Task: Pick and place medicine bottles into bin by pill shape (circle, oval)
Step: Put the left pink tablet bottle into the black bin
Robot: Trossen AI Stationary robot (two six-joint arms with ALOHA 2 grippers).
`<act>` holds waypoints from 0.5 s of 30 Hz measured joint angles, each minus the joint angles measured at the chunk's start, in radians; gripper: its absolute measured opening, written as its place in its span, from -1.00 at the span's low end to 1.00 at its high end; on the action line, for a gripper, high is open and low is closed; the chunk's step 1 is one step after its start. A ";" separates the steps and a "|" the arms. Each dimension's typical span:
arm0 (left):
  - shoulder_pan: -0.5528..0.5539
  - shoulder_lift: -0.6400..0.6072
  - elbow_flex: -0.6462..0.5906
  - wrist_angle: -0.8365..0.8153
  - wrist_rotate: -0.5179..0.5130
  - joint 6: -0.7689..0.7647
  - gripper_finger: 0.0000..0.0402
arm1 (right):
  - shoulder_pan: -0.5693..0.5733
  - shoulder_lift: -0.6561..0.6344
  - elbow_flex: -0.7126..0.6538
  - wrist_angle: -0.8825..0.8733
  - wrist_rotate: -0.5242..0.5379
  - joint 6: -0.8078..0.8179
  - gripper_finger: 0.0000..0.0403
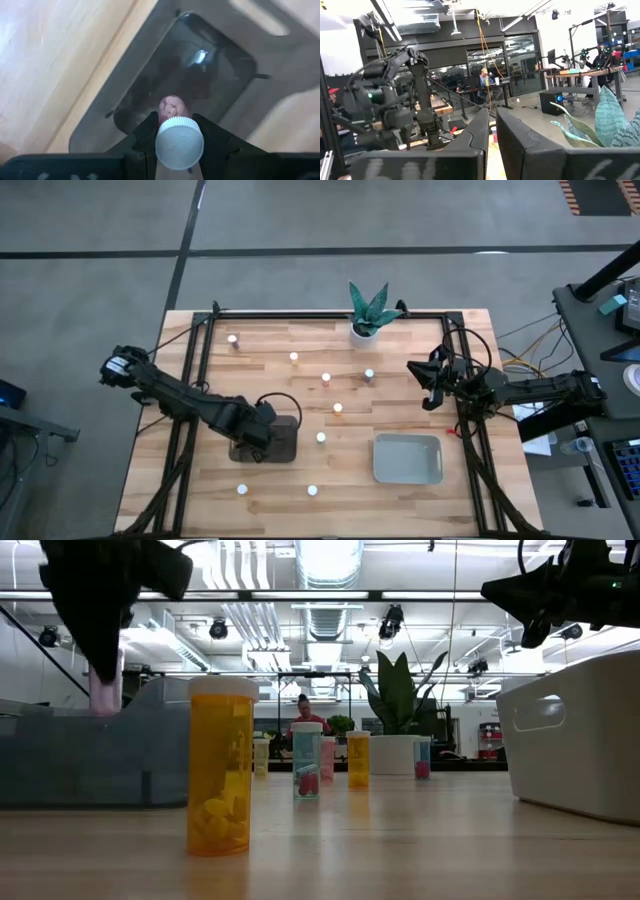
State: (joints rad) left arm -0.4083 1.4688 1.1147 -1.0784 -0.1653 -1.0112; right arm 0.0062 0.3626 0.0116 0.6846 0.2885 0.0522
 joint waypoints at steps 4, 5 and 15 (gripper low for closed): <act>0.025 0.021 -0.036 -0.002 0.016 -0.005 -0.58 | 0.000 0.000 0.000 0.000 0.000 -0.001 -0.87; 0.031 0.026 -0.044 -0.003 0.020 -0.005 -0.58 | 0.000 0.000 0.000 0.000 0.000 -0.001 -0.87; 0.050 0.094 -0.078 0.032 0.055 -0.005 -0.58 | 0.000 0.000 0.000 0.000 0.000 -0.002 -0.87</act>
State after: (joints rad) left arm -0.3584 1.5625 1.0370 -1.0461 -0.1101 -1.0161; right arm 0.0060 0.3626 0.0116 0.6846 0.2882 0.0502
